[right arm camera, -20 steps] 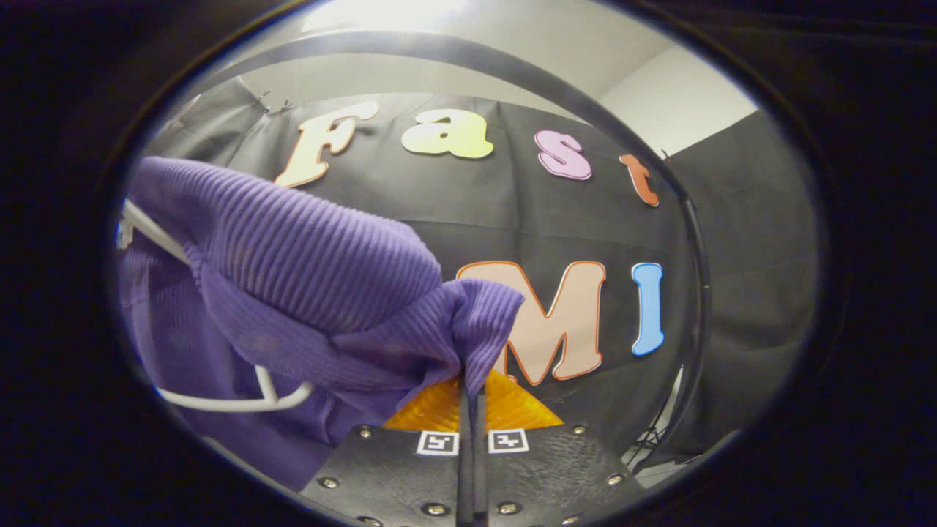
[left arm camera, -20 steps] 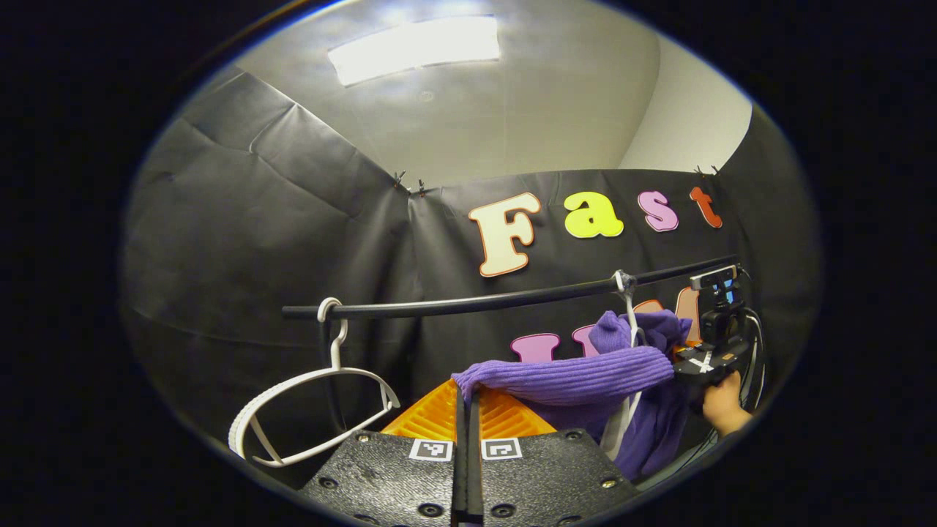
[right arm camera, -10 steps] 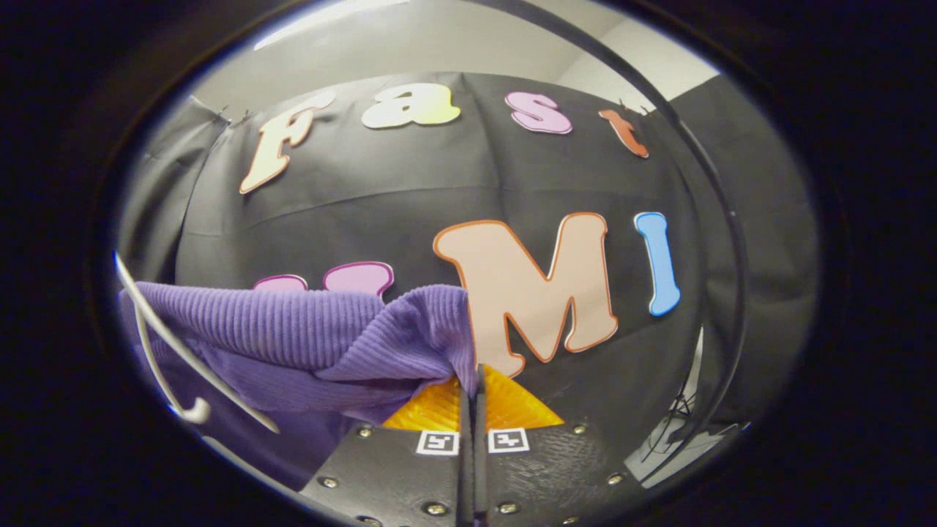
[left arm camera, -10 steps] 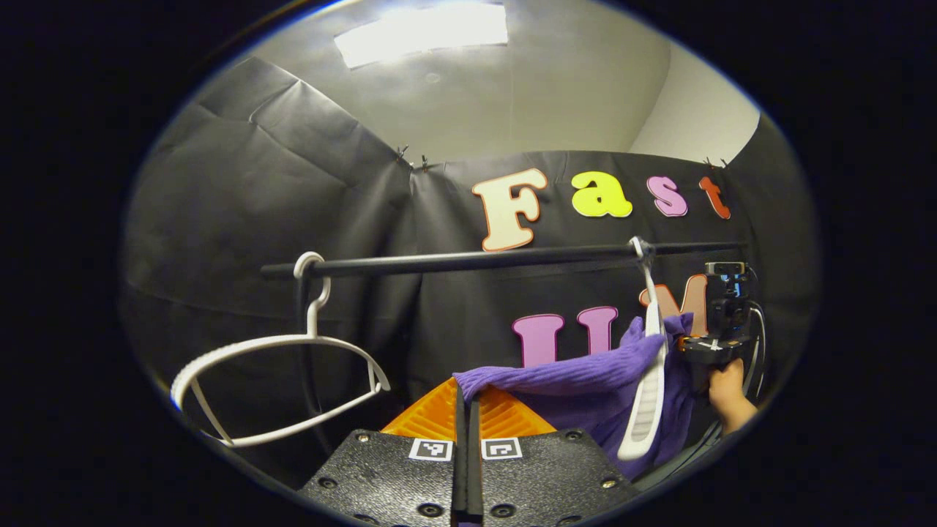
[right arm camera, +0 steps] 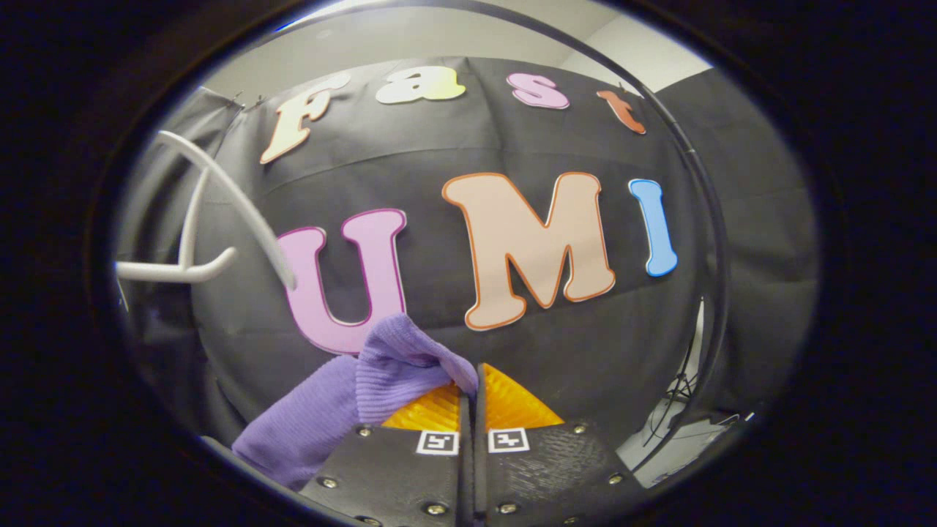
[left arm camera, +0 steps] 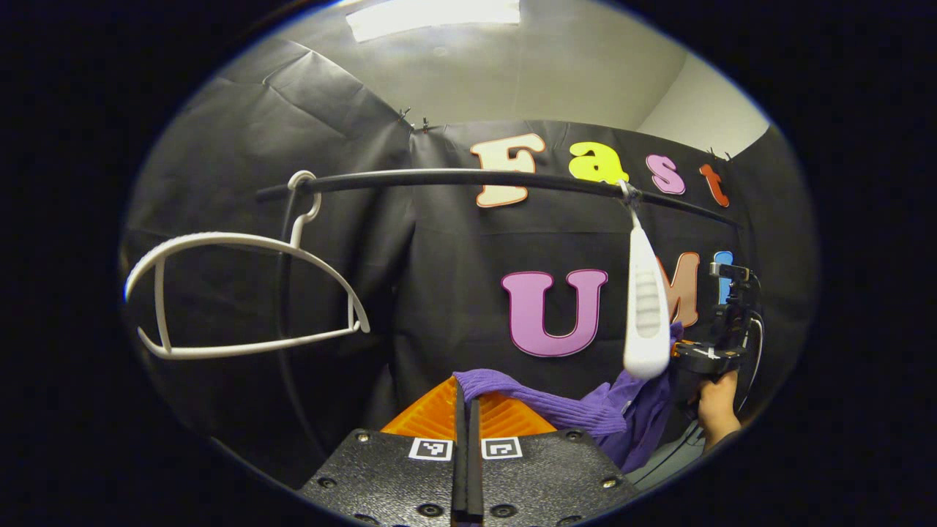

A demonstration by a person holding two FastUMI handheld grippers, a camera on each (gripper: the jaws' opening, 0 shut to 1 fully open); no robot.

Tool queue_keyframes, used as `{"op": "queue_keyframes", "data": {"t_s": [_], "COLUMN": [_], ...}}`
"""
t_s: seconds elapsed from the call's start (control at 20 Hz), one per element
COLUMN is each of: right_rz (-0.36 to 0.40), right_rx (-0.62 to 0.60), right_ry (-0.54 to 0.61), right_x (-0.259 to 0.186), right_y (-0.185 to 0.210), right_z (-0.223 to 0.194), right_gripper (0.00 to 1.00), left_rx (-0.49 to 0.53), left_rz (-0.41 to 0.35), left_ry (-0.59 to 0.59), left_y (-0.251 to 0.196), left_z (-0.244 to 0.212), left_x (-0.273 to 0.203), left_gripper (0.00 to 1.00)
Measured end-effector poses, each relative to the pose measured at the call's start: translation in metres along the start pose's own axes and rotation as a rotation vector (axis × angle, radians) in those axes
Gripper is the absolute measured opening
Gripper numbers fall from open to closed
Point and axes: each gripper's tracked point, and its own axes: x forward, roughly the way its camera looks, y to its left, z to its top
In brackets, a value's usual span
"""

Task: Grasp the clothes on the hanger with both hands and then place them into the laundry hamper below.

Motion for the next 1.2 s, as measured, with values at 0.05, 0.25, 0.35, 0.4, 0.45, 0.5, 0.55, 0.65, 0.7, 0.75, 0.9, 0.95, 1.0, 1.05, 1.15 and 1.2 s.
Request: {"op": "queue_keyframes", "data": {"t_s": [0.05,0.25,0.35,0.4,0.45,0.5,0.55,0.65,0.7,0.75,0.9,0.95,1.0,1.05,1.15,1.2], "right_rz": [0.004,0.015,0.031,0.036,0.042,0.052,0.062,0.078,0.089,0.101,0.127,0.134,0.142,0.150,0.175,0.182], "right_rx": [-0.007,-0.033,-0.043,-0.056,-0.068,-0.077,-0.081,-0.083,-0.081,-0.075,-0.073,-0.072,-0.071,-0.066,-0.050,-0.043], "right_ry": [0.002,-0.003,0.007,0.010,0.016,0.016,0.019,0.012,0.008,0.005,-0.014,-0.020,-0.025,-0.024,-0.025,-0.032], "right_x": [-0.010,-0.061,-0.086,-0.096,-0.110,-0.125,-0.138,-0.162,-0.174,-0.183,-0.210,-0.217,-0.225,-0.233,-0.245,-0.250], "right_y": [0.000,-0.004,-0.003,-0.004,-0.005,-0.005,-0.004,-0.004,-0.002,0.000,0.005,0.008,0.010,0.012,0.020,0.023], "right_z": [0.001,0.009,0.013,0.014,0.017,0.020,0.024,0.034,0.039,0.045,0.060,0.065,0.069,0.071,0.074,0.078], "right_gripper": [0.00,0.00,0.00,0.00,0.00,0.00,0.00,0.00,0.00,0.00,0.00,0.00,0.01,0.01,0.00,0.00], "left_rx": [-0.003,-0.026,-0.036,-0.038,-0.040,-0.043,-0.045,-0.044,-0.045,-0.045,-0.047,-0.051,-0.057,-0.058,-0.064,-0.066], "left_rz": [-0.006,-0.016,-0.025,-0.028,-0.033,-0.038,-0.044,-0.047,-0.053,-0.056,-0.065,-0.068,-0.073,-0.078,-0.077,-0.077], "left_ry": [0.004,0.019,0.022,0.020,0.020,0.020,0.018,0.009,0.002,-0.003,-0.032,-0.038,-0.041,-0.043,-0.051,-0.056], "left_y": [0.000,-0.004,-0.005,-0.006,-0.008,-0.011,-0.014,-0.019,-0.021,-0.024,-0.032,-0.034,-0.038,-0.042,-0.044,-0.046], "left_z": [-0.002,-0.006,-0.004,-0.002,0.000,0.002,0.005,0.013,0.017,0.022,0.035,0.039,0.040,0.042,0.045,0.046], "left_x": [-0.004,-0.024,-0.032,-0.035,-0.039,-0.044,-0.049,-0.053,-0.058,-0.061,-0.066,-0.066,-0.067,-0.066,-0.065,-0.066], "left_gripper": [0.00,0.00,0.00,0.00,0.00,0.00,0.00,0.00,0.00,0.00,0.00,0.00,0.00,0.00,0.00,0.00]}}
